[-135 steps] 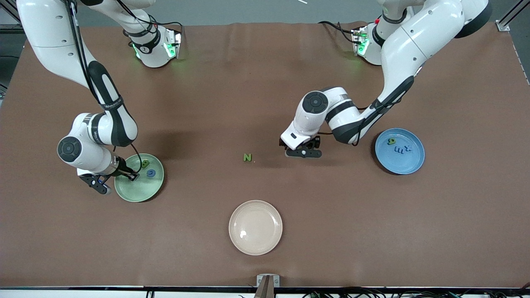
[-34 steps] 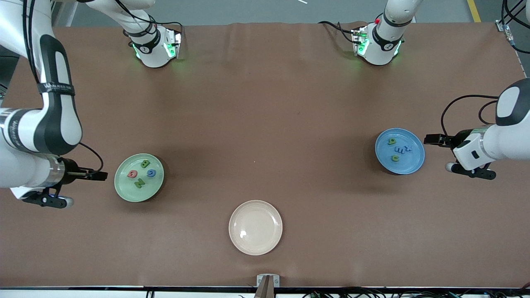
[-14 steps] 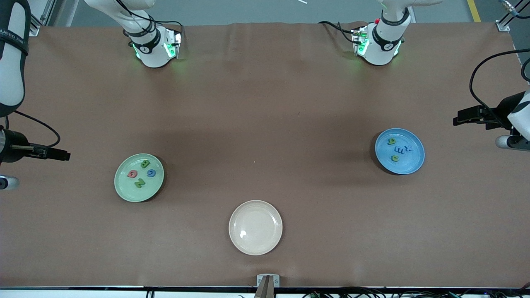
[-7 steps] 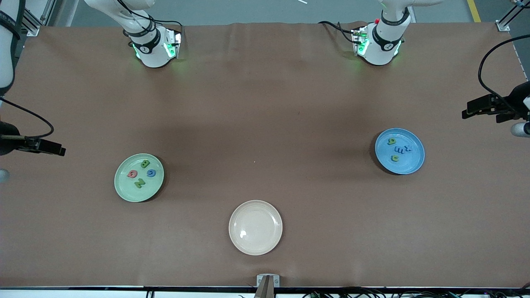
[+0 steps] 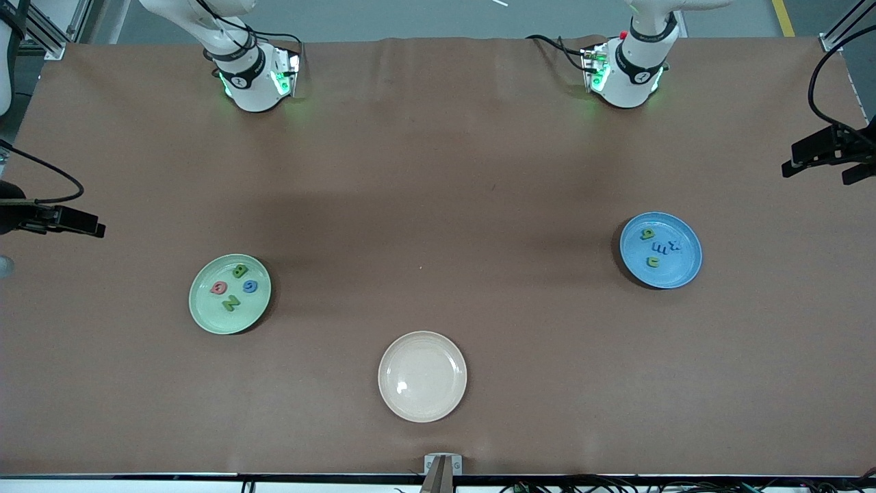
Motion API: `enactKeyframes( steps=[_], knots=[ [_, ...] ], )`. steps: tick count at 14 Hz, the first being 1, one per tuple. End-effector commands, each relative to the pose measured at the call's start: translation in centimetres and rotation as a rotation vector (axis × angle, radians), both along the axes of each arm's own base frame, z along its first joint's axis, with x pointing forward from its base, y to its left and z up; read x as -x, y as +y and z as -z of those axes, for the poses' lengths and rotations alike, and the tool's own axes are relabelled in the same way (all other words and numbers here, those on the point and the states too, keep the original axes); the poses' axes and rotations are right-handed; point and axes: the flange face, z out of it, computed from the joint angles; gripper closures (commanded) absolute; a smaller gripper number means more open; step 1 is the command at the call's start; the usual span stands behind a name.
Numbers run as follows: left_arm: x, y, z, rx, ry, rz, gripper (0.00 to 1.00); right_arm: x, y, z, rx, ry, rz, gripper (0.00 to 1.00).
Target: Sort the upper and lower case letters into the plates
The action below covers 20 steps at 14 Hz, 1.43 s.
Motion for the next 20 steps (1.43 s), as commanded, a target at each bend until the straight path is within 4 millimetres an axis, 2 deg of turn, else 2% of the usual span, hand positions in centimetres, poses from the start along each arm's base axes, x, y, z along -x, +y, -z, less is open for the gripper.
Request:
enactKeyframes(
  steps=[1,6,9,12,14,16,20],
  knots=[
    [1.0,-0.7,-1.3,0.0,-0.039,-0.001,0.0,3.2,-0.2,-1.8,-0.024,-0.019,-0.006,0.0],
    [0.5,-0.5,-2.1,-0.025,-0.093,-0.004,0.0,6.0,-0.3,-4.5,-0.029,-0.055,-0.006,0.0],
    [0.0,-0.5,-2.1,-0.033,-0.134,-0.009,0.0,7.1,-0.5,-5.3,-0.023,-0.065,-0.009,0.0],
    [0.2,-2.8,-2.4,-0.028,-0.133,-0.063,0.0,7.9,-0.2,-6.3,0.007,-0.084,-0.019,0.0],
    [0.5,-3.3,-2.8,-0.026,-0.13,-0.075,0.0,8.4,-0.3,-6.8,0.011,-0.085,-0.019,0.0],
    [1.1,-3.9,-2.9,-0.024,-0.112,-0.086,0.0,8.7,-0.2,-6.7,0.009,-0.087,-0.021,0.0],
    [1.0,-4.2,-2.8,-0.024,-0.109,-0.083,0.0,9.5,-0.1,-6.0,0.006,-0.09,-0.023,0.0]
  ],
)
